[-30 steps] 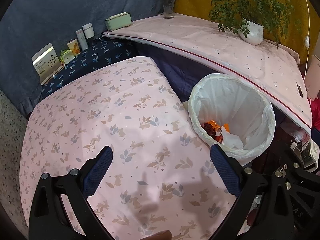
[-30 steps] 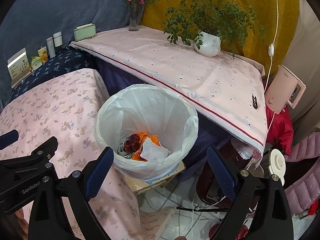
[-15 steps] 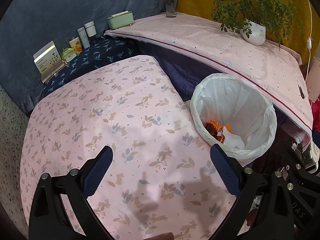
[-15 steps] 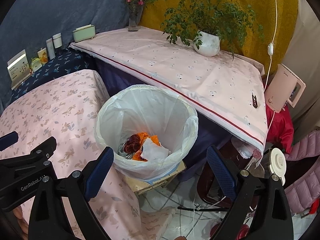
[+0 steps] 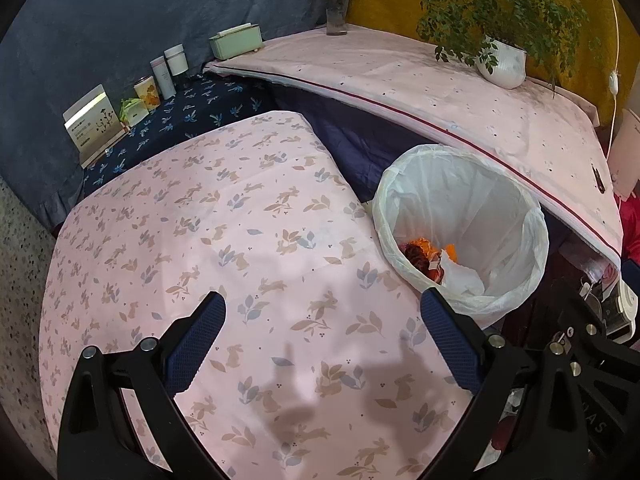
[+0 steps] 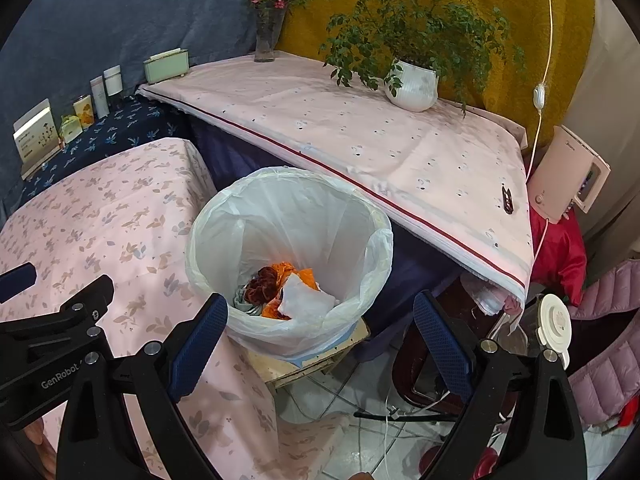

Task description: Collect trash

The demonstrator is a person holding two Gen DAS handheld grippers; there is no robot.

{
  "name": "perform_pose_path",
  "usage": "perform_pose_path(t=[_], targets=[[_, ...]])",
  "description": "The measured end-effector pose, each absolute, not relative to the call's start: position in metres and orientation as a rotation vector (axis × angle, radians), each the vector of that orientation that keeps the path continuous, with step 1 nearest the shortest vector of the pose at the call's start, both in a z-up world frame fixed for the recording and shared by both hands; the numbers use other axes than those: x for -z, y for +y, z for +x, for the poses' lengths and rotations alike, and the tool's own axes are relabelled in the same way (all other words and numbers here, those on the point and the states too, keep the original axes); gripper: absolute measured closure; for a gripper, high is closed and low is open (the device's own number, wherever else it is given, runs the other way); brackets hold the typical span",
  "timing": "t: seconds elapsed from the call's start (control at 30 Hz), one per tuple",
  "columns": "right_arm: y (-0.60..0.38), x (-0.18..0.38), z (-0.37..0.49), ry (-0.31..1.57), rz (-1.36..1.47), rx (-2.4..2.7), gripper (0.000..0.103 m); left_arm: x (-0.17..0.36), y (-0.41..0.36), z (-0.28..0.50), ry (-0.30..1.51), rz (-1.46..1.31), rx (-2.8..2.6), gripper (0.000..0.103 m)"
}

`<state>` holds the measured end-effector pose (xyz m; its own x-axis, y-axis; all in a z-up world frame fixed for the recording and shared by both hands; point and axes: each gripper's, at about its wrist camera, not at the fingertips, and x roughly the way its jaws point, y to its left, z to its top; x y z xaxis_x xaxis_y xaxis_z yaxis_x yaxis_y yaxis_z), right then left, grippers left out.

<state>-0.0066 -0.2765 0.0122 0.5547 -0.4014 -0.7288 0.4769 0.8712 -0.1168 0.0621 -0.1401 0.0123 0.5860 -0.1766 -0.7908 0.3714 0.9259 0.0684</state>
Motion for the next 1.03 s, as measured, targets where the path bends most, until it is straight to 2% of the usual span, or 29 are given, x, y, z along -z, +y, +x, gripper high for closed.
perform_pose_path(t=[1.03], targets=[[-0.2764, -0.0168, -0.0076, 0.834, 0.092, 0.520, 0.013, -0.0169, -0.1404, 0.0612, 0.883, 0.234, 0.332, 0.009]])
